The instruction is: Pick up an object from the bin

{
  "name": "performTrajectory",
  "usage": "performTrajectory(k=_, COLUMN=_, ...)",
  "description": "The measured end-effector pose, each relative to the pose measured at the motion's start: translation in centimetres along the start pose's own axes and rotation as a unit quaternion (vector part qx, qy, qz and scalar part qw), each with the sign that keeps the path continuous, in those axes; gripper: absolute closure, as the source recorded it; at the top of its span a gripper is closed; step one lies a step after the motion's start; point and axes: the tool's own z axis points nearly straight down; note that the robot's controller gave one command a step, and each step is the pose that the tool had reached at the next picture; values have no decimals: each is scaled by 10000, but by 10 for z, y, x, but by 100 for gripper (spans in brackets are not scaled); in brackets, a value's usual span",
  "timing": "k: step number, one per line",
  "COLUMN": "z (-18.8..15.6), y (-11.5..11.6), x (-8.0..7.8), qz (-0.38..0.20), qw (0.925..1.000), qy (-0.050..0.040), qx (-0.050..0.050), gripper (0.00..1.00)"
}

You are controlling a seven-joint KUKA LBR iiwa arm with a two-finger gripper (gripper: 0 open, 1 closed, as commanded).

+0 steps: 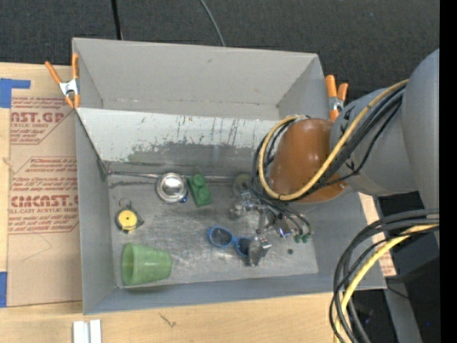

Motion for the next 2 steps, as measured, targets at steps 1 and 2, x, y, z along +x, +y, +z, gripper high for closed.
performTrajectory(k=1, z=-1, y=0, x=2, qz=0, qw=10000, qy=54, qx=-7, gripper=100)
performTrajectory(k=2, z=-205, y=32, x=-24, qz=-262, qw=9997, qy=11, qx=-8, gripper=100)
